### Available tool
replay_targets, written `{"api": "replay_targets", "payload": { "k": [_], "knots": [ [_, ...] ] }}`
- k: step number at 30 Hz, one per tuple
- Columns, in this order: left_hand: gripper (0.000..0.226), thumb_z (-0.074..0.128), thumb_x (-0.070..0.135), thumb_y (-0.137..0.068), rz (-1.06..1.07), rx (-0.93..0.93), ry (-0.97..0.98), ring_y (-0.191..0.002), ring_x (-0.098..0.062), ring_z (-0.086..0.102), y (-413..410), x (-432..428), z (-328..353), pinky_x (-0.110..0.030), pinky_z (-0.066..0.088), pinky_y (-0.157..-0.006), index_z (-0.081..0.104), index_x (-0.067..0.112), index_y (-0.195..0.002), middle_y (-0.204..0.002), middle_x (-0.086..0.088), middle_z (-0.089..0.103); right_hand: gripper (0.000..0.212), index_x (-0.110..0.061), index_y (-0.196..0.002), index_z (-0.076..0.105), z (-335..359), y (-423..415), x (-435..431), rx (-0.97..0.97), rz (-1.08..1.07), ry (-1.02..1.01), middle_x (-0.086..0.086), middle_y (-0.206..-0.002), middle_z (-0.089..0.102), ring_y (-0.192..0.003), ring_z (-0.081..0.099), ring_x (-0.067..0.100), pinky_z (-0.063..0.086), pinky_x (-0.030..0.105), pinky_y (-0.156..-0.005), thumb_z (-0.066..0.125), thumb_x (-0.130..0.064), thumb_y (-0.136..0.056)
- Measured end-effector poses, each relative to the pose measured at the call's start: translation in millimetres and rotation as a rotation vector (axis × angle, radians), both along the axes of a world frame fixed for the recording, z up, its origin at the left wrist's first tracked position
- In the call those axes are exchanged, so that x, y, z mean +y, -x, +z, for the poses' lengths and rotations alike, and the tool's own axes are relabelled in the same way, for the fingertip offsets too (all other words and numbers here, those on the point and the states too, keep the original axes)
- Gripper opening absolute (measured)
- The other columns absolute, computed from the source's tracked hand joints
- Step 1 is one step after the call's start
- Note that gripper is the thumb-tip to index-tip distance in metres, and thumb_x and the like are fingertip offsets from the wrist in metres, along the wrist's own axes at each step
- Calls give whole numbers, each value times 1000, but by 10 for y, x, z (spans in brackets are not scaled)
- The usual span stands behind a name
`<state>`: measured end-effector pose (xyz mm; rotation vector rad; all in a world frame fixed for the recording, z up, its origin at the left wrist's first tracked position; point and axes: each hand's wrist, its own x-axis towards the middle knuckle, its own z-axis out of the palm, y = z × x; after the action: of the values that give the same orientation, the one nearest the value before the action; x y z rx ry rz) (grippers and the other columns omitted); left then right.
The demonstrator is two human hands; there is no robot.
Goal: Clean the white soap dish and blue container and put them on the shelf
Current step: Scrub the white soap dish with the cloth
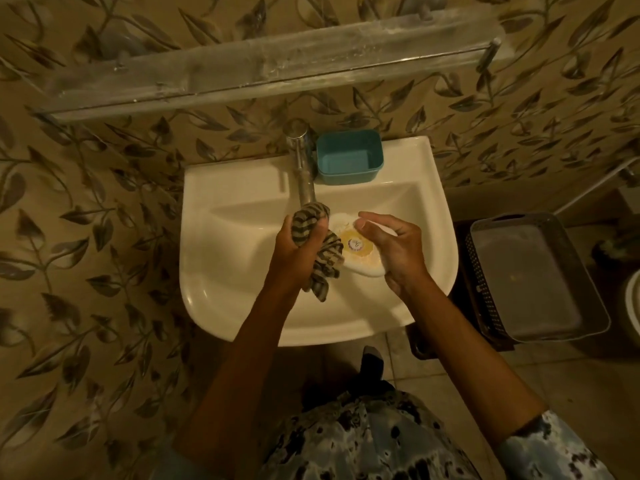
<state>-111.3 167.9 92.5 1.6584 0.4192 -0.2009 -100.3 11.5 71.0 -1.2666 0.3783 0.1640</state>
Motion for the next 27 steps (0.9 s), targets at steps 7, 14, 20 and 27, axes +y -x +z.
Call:
{"api": "replay_targets", "payload": {
  "k": [7, 14, 20, 27],
  "knots": [
    [33, 59, 37, -90, 38, 70, -12, -91, -16, 68, 100, 9, -145, -36, 57, -81, 56, 19, -118, -107, -5, 68, 18, -14, -90, 75, -67, 61, -60, 13, 210, 58, 4, -89, 75, -82, 72, 23, 58, 34, -72, 76, -3, -75],
    [27, 63, 28, -89, 1, -38, 16, -92, -18, 68, -79, -3, 15, -36, 57, -81, 57, 18, -112, -102, -3, 68, 17, -14, -84, 75, 54, -78, -50, -23, 135, 45, 3, -84, 75, -76, 72, 21, 57, 32, -67, 78, -2, -73],
    [36, 68, 26, -85, 199, -3, 118, -94, -15, 68, 67, -104, -52, -33, 58, -78, 55, 22, -118, -107, 0, 67, 18, -16, -88, 73, 143, -185, -88, -12, 171, 75, 12, -96, 73, -86, 72, 31, 60, 41, -74, 78, -6, -74],
    [49, 71, 20, -79, 400, -38, 549, -105, -34, 65, -13, -95, 141, -51, 53, -89, 55, 7, -124, -118, -18, 64, 56, -20, -127, 55, 357, -281, -217, -91, 430, -353, 7, -112, 67, -103, 66, 26, 59, 32, -79, 75, -11, -75]
  ]
}}
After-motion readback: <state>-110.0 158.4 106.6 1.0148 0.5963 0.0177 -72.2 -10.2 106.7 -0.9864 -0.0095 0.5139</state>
